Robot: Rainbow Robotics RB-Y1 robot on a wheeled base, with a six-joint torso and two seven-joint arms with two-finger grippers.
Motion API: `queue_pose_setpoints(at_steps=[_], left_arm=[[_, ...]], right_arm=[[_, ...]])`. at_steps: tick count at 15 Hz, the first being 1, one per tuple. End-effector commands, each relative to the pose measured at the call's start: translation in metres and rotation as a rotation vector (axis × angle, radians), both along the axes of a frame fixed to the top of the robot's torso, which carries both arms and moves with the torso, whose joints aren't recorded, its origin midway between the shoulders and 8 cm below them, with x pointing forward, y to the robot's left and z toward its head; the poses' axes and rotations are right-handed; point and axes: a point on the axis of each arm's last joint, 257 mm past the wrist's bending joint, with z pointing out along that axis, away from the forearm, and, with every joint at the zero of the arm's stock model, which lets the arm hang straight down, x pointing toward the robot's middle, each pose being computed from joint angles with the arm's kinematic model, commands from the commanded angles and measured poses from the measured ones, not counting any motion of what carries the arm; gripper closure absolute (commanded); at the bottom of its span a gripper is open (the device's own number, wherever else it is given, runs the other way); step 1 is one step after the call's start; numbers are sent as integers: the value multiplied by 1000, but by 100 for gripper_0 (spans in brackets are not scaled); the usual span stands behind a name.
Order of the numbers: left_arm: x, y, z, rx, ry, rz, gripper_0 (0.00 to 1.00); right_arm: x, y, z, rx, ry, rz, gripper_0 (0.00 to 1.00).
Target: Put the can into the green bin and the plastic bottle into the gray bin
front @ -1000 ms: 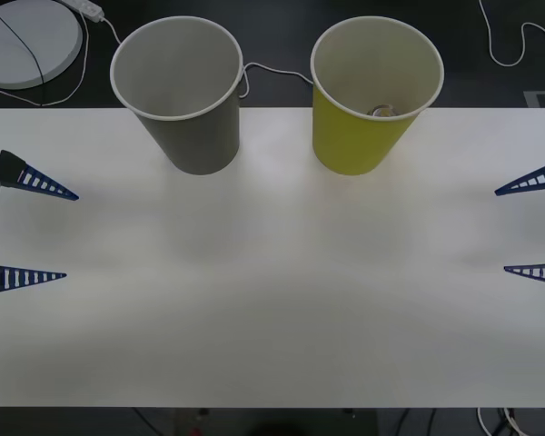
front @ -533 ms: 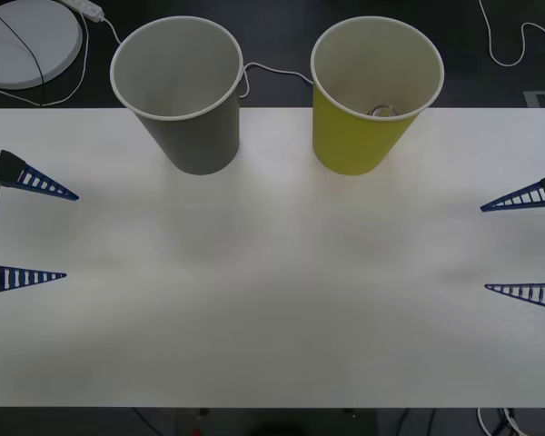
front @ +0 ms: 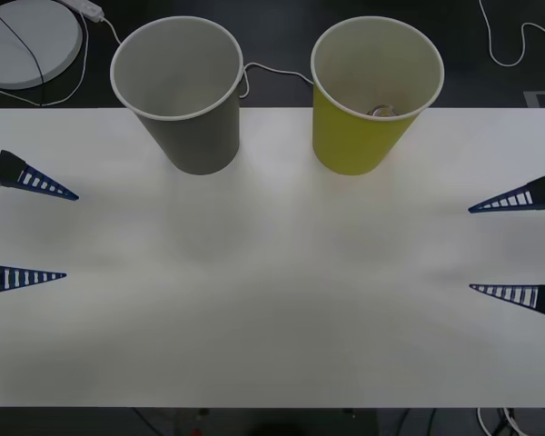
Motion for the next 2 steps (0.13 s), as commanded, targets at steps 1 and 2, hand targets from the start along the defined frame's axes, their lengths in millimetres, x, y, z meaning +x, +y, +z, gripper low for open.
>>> queue_pose_setpoints(at_steps=[1,2], left_arm=[[0,0,0,0,0,0,0],[0,0,0,0,0,0,0]], right_arm=[[1,1,0,3,-2,-1,0],[1,1,0,3,-2,-1,0]])
